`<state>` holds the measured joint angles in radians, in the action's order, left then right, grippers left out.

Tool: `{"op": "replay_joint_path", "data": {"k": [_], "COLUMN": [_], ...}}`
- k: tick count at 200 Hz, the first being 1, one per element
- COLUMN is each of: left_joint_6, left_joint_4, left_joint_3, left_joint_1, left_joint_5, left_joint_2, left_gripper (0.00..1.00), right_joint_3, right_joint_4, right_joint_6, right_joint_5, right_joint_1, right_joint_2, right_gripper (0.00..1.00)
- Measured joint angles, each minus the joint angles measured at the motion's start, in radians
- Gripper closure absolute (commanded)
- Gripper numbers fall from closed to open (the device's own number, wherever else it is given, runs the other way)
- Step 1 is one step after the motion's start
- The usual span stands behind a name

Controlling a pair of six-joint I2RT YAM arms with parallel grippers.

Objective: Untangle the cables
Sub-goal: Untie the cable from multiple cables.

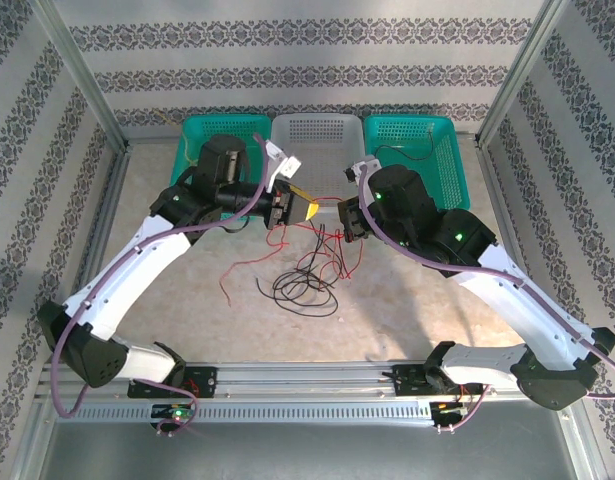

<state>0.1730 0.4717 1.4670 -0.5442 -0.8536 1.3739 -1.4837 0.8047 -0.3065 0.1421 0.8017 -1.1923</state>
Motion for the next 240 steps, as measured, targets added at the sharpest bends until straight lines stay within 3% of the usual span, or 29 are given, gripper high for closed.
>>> {"op": "replay_joint_path", "data": {"k": [32, 65, 110, 147, 172, 191, 208, 214, 240], "left_joint_6": [-0.012, 0.022, 0.098, 0.158, 0.192, 0.208, 0.227, 0.232, 0.251], "left_joint_4": [0.005, -0.061, -0.153, -0.217, -0.250, -0.263, -0.282, -0.290, -0.312], "left_joint_3": [-0.008, -0.051, -0.028, -0.020, -0.020, -0.020, -0.020, -0.020, -0.021], "left_joint_1": [-0.002, -0.005, -0.004, 0.019, 0.056, 0.060, 0.060, 0.060, 0.060], "left_joint_5": [0.047, 0.082, 0.076, 0.045, 0.036, 0.027, 0.022, 0.021, 0.018], "left_joint_2": [-0.019, -0.066, -0.104, -0.122, -0.135, -0.135, -0.135, -0.135, -0.134], "left_gripper": [1.00, 1.00, 1.00, 1.00, 1.00, 1.00, 1.00, 1.00, 1.00], "right_joint_3": [0.000, 0.025, 0.369, 0.607, 0.689, 0.694, 0.660, 0.636, 0.494], "right_joint_4": [-0.002, -0.043, -0.145, -0.176, -0.197, -0.206, -0.222, -0.227, -0.259], "right_joint_6": [0.000, -0.012, -0.122, -0.230, -0.284, -0.312, -0.328, -0.330, -0.335], "right_joint_5": [-0.004, -0.003, 0.001, -0.047, -0.097, -0.132, -0.152, -0.158, -0.171], "right_joint_1": [0.002, 0.002, -0.034, -0.124, -0.191, -0.190, -0.190, -0.190, -0.156], "right_joint_2": [0.000, 0.008, 0.086, 0.085, 0.121, 0.239, 0.358, 0.384, 0.415], "right_gripper": [1.00, 0.80, 0.65, 0.72, 0.56, 0.44, 0.40, 0.29, 0.23]}}
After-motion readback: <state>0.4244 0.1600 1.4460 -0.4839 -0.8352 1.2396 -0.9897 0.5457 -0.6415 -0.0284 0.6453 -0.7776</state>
